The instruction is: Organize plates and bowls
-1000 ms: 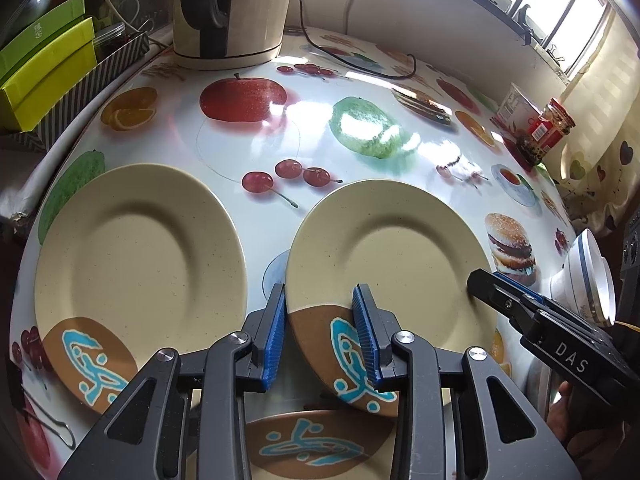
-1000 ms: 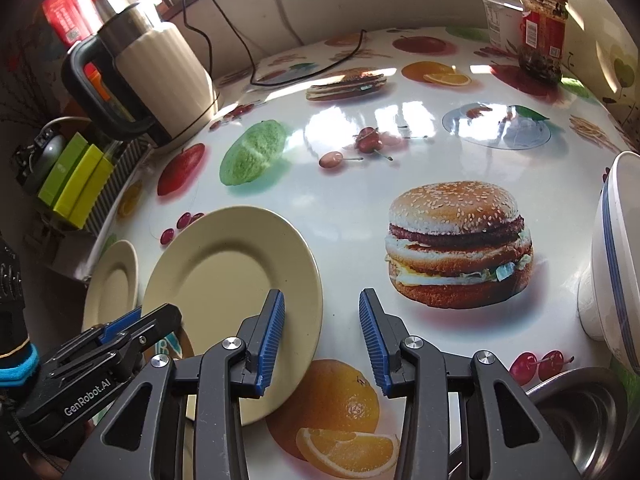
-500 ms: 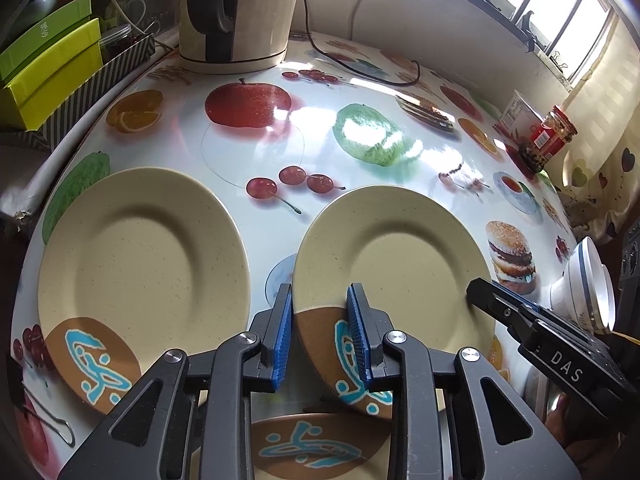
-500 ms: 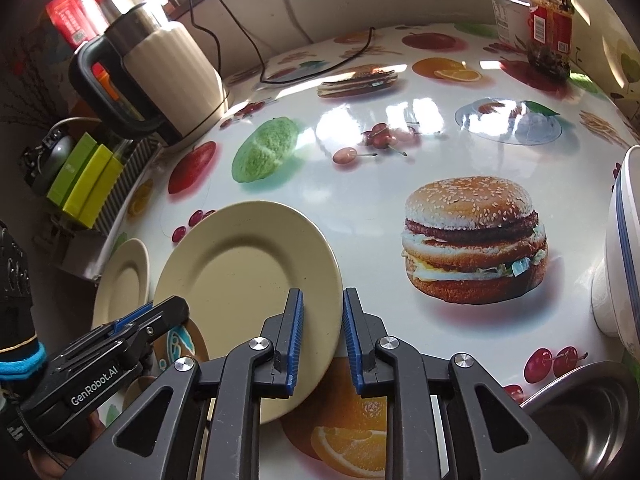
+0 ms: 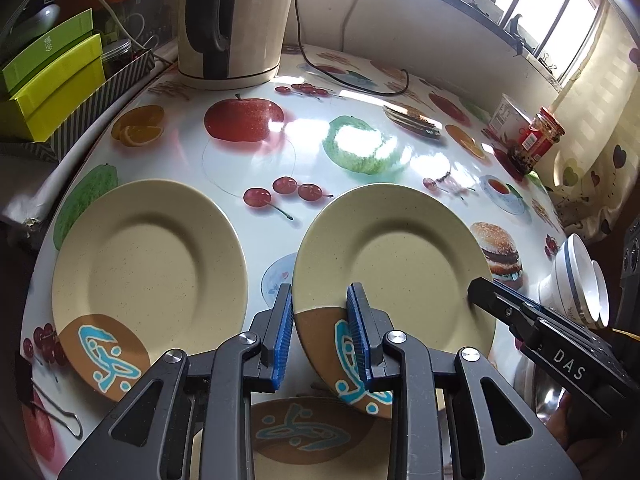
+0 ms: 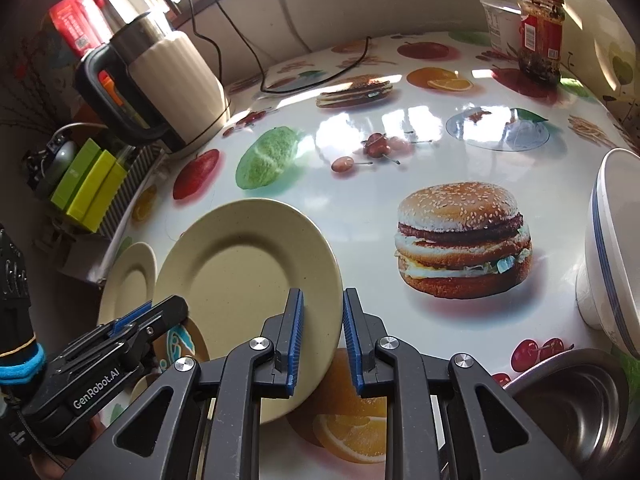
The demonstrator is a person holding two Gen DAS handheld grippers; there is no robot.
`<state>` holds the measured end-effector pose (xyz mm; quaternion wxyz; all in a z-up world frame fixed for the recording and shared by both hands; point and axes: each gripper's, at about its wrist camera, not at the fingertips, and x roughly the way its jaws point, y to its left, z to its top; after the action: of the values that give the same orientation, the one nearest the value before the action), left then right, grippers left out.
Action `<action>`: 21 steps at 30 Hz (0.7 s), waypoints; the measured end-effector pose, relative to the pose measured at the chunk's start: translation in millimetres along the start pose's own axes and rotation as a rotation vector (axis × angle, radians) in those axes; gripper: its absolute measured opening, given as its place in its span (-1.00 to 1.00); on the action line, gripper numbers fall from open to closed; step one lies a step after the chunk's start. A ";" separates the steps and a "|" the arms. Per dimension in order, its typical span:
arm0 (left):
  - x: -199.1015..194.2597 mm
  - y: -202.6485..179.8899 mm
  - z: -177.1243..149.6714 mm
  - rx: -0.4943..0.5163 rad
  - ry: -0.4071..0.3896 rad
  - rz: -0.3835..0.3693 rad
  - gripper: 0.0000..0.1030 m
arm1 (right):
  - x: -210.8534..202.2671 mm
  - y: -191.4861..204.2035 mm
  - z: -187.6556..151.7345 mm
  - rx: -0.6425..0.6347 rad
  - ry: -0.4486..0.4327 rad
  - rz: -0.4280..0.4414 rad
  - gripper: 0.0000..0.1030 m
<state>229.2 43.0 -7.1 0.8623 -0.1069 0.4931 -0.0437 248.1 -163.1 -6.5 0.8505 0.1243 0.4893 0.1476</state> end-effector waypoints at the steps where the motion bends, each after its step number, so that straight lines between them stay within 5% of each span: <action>1: -3.1 -0.3 -0.9 0.002 -0.006 0.002 -0.46 | -2.2 1.6 -0.3 -0.002 -0.001 0.001 -0.62; 21: -52.9 11.0 -41.4 -0.004 -0.053 0.030 -0.45 | -43.9 30.3 -38.1 -0.040 -0.019 0.033 -0.63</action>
<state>166.2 57.4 14.6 0.8754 -0.1022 0.4717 -0.0268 190.1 -148.8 20.5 0.8549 0.1167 0.4759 0.1704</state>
